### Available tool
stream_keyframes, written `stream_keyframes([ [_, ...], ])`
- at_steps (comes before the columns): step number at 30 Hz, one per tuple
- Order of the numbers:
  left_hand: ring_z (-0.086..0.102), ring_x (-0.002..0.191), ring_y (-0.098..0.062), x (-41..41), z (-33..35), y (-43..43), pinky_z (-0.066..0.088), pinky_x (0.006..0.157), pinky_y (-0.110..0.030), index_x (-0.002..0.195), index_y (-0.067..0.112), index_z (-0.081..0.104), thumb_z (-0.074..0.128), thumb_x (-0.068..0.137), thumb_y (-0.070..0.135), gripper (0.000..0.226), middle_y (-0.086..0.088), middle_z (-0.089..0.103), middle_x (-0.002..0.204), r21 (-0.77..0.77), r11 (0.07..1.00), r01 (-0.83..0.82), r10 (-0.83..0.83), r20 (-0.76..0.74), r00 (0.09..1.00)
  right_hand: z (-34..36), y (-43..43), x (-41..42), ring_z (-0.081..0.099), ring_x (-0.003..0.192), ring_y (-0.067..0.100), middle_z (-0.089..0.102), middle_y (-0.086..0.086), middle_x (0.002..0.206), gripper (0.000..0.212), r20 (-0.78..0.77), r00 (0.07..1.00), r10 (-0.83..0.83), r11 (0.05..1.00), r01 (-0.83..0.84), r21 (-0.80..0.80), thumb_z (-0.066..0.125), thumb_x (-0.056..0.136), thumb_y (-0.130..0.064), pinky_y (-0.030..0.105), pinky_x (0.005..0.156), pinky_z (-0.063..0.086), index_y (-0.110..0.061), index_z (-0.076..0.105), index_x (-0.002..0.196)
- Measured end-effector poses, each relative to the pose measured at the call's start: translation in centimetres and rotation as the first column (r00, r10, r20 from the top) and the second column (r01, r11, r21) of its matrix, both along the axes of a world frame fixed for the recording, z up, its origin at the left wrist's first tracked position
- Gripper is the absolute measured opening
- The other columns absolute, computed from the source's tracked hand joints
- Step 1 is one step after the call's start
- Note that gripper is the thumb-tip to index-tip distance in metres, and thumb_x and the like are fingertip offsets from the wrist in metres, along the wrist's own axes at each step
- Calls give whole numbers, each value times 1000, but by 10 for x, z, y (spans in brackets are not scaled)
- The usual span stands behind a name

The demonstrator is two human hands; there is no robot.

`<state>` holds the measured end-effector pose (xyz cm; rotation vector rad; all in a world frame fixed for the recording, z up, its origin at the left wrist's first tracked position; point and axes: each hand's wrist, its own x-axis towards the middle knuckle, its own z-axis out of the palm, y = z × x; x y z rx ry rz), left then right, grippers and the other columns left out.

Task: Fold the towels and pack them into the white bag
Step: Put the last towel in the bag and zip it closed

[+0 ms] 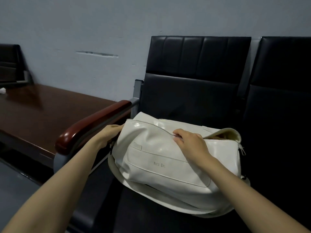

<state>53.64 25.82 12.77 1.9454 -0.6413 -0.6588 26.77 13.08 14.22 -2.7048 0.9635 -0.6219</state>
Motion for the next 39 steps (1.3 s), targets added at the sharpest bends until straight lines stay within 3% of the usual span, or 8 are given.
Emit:
stream_keyframes([
  [4,48,60,-15,-4,5,-3,36,53,-28,70,11,57,67,86,41,36,-1,55,65,-65,998,5,0,87,996,2,4,-2,53,112,20,64,-5,122,29,12,1000,-1,1000,1,-10,41,103,-28,28,97,30,-23,56,127],
  [8,52,70,-18,-6,22,-6,39,63,-30,75,13,52,62,89,22,19,3,58,70,-229,971,-71,120,206,971,3,4,-1,53,112,18,64,-6,122,28,6,1000,-3,1000,3,-7,41,102,-27,30,99,32,-23,57,126],
  [14,51,58,-12,-12,73,-13,38,51,-22,73,13,50,53,92,9,19,2,56,64,-319,943,-92,189,285,940,7,2,7,52,114,18,59,-4,122,29,-8,1000,6,1000,-6,20,39,100,-26,40,102,35,-24,57,123],
  [19,46,53,-12,0,100,-39,37,39,-14,71,11,41,44,99,2,29,-5,51,63,-409,904,-125,185,108,977,44,19,62,32,136,21,41,0,144,59,100,993,58,998,-61,34,37,94,-61,49,114,19,-26,39,142],
  [22,42,55,-14,24,81,-37,35,51,-25,66,12,43,48,98,9,32,-3,50,58,-330,921,-207,234,43,971,34,23,87,15,146,18,28,-4,154,68,-32,995,96,994,-97,-41,41,93,-61,57,117,3,-27,25,150],
  [26,46,61,-17,48,61,-37,39,69,-32,70,11,50,52,98,16,29,-6,50,68,-308,912,-271,266,-60,962,2,-3,91,-3,150,19,12,-6,161,59,-181,983,-17,998,6,-58,25,100,-53,61,114,-7,-29,15,153],
  [34,43,51,-15,50,46,-43,37,50,-26,81,9,47,46,101,16,21,-5,50,64,-309,910,-275,250,-119,961,-6,-10,102,13,147,22,33,-4,152,47,-223,974,-30,993,3,-118,22,104,-44,60,114,2,-26,35,145],
  [39,49,58,-15,49,44,-36,44,53,-25,94,7,49,47,101,17,12,-6,54,70,-322,915,-242,212,-125,969,8,-4,119,39,125,20,54,-2,125,30,83,992,92,995,-88,-55,46,99,-33,37,105,31,-19,61,120],
])
